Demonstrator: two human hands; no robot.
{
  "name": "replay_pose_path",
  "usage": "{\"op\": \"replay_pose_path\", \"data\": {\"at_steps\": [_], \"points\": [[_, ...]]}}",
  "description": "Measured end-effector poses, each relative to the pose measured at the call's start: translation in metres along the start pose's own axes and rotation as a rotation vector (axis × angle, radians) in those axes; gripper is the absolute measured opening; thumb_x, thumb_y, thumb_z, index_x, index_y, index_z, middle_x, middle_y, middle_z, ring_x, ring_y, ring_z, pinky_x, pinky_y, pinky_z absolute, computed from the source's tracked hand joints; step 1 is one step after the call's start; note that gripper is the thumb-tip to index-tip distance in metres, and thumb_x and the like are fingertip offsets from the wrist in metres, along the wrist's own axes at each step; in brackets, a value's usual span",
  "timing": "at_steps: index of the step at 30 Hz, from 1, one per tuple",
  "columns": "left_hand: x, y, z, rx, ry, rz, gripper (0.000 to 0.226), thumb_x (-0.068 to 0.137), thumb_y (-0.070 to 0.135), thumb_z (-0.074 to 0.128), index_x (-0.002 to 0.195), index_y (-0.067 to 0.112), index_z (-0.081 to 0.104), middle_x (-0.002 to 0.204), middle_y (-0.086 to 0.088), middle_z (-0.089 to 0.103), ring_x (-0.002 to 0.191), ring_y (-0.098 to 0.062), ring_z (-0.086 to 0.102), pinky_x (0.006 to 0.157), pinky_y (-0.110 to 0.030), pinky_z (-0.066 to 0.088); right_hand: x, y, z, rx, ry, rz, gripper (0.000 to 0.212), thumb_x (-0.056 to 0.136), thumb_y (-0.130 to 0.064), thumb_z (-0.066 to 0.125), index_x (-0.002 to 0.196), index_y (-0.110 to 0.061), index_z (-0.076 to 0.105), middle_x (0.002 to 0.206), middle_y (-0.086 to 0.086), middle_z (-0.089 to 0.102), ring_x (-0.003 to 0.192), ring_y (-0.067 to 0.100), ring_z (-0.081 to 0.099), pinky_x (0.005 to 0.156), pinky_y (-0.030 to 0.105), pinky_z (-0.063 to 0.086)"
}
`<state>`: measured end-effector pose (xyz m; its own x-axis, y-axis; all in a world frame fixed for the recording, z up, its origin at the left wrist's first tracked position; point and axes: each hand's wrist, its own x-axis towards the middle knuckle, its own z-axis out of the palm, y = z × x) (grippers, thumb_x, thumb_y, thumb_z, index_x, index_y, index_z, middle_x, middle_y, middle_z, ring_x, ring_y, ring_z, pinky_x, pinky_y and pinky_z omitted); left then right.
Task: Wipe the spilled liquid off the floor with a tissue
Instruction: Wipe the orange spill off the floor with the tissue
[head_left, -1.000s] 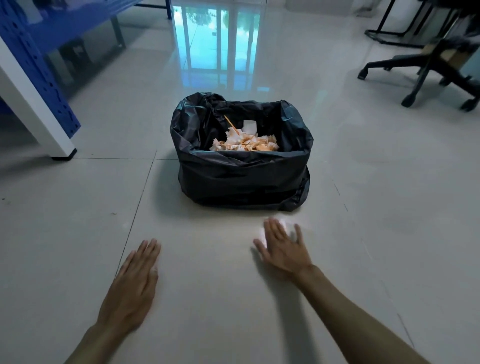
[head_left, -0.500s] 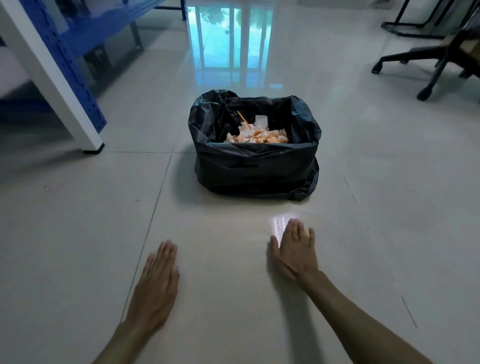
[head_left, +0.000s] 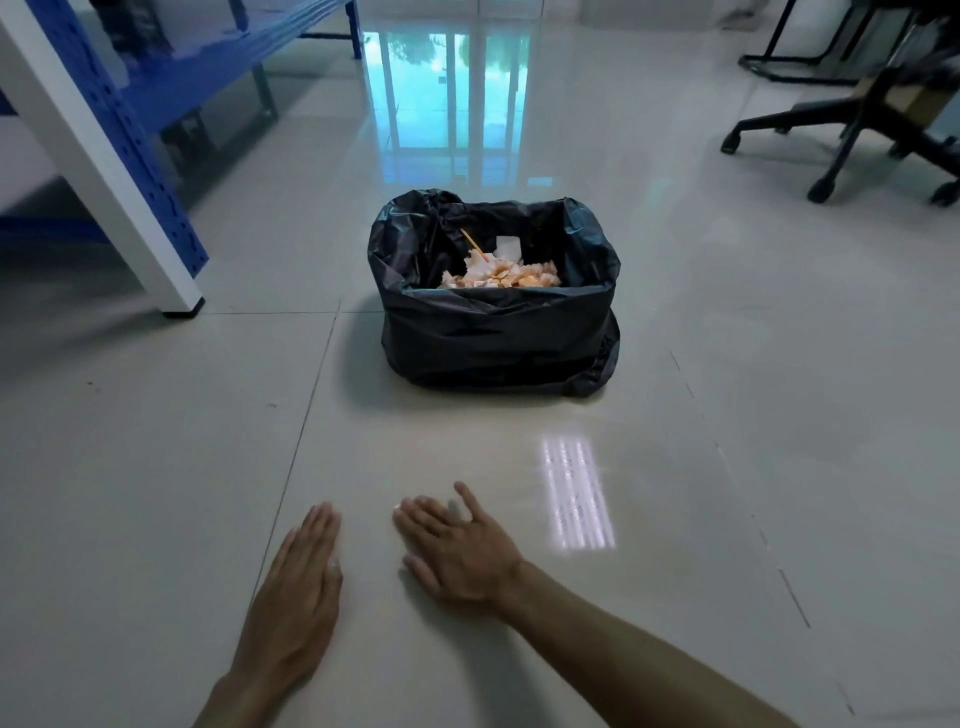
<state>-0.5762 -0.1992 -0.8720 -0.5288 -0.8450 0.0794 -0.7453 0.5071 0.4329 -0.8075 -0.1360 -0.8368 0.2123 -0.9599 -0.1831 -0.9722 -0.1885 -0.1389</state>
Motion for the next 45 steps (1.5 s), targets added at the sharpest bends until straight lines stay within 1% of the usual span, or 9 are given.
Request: {"op": "replay_pose_path", "data": {"at_steps": [5,15,19,23,27,32,36,42,45], "points": [[0.006,0.007,-0.005,0.060,0.040,-0.075,0.071,0.090,0.054,0.020,0.147,0.016,0.041,0.156,0.001,0.037,0.145,-0.014,0.030,0.117,-0.035,0.019,-0.047,0.084,-0.010,-0.002,0.040,0.331,0.076,0.094,-0.058,0.008,0.156,-0.015,0.017,0.162,0.003,0.020,0.148,0.014,0.015,0.114,0.047,-0.016],[0.002,0.009,-0.005,0.073,-0.018,-0.074,0.071,0.093,0.052,0.013,0.152,0.016,0.029,0.162,0.001,0.025,0.149,-0.010,0.017,0.121,-0.034,0.014,-0.129,0.115,0.001,0.181,0.115,0.934,0.077,0.100,-0.056,0.012,0.155,-0.003,0.006,0.164,0.012,0.008,0.150,0.023,0.004,0.120,0.040,0.001],[-0.002,0.009,0.000,0.048,-0.071,-0.063,0.072,0.093,0.052,0.002,0.155,0.017,0.009,0.165,0.005,0.005,0.150,-0.003,0.000,0.124,-0.034,0.006,-0.083,0.050,0.012,0.224,0.197,0.727,0.092,0.090,-0.060,-0.010,0.153,0.005,0.007,0.161,0.022,0.010,0.150,0.030,0.004,0.119,0.036,-0.009],[-0.007,0.009,0.000,-0.042,-0.041,-0.059,0.069,0.095,0.052,-0.001,0.154,0.020,0.013,0.163,0.007,0.009,0.149,0.001,0.001,0.122,-0.023,-0.001,-0.013,-0.021,0.016,0.179,0.158,0.415,0.081,0.099,-0.053,0.012,0.142,0.012,0.038,0.147,0.032,0.037,0.139,0.040,0.035,0.119,0.048,0.010],[-0.011,0.004,-0.003,-0.072,-0.008,-0.012,0.064,0.099,0.045,0.004,0.152,0.017,0.026,0.161,0.005,0.021,0.148,0.002,0.009,0.121,-0.022,0.004,0.012,-0.076,0.014,0.068,0.048,0.017,0.077,0.098,-0.048,0.011,0.150,0.007,0.020,0.157,0.027,0.019,0.147,0.037,0.013,0.120,0.049,-0.003],[-0.008,0.001,-0.005,-0.060,0.026,0.000,0.060,0.100,0.038,0.010,0.150,0.016,0.032,0.159,0.006,0.027,0.147,0.003,0.012,0.120,-0.019,0.005,-0.019,-0.055,0.015,-0.004,0.119,-0.068,0.067,0.101,-0.049,0.026,0.150,-0.004,0.032,0.154,0.014,0.037,0.143,0.027,0.030,0.114,0.050,0.022],[-0.010,0.004,-0.007,-0.074,0.029,-0.018,0.059,0.099,0.040,0.010,0.151,0.020,0.031,0.159,0.010,0.025,0.146,0.008,0.009,0.119,-0.015,0.002,-0.057,0.027,0.009,-0.021,0.099,0.248,0.073,0.096,-0.058,0.025,0.140,-0.006,0.051,0.142,0.010,0.055,0.133,0.023,0.048,0.112,0.047,0.031],[-0.011,0.005,-0.006,-0.053,0.021,-0.016,0.060,0.099,0.040,0.009,0.151,0.017,0.031,0.159,0.007,0.025,0.145,0.010,0.007,0.118,-0.014,0.000,-0.157,0.124,0.009,-0.017,-0.016,0.768,0.081,0.097,-0.062,0.005,0.156,-0.007,0.004,0.164,0.007,0.006,0.150,0.019,0.003,0.118,0.045,-0.004],[-0.010,0.008,-0.004,-0.035,0.014,-0.012,0.063,0.099,0.041,0.009,0.150,0.011,0.029,0.160,0.003,0.024,0.146,0.009,0.005,0.119,-0.016,-0.001,-0.173,0.114,0.017,-0.023,0.015,0.840,0.091,0.091,-0.064,-0.006,0.154,-0.002,0.013,0.162,0.014,0.017,0.149,0.026,0.013,0.118,0.048,0.005]]}}
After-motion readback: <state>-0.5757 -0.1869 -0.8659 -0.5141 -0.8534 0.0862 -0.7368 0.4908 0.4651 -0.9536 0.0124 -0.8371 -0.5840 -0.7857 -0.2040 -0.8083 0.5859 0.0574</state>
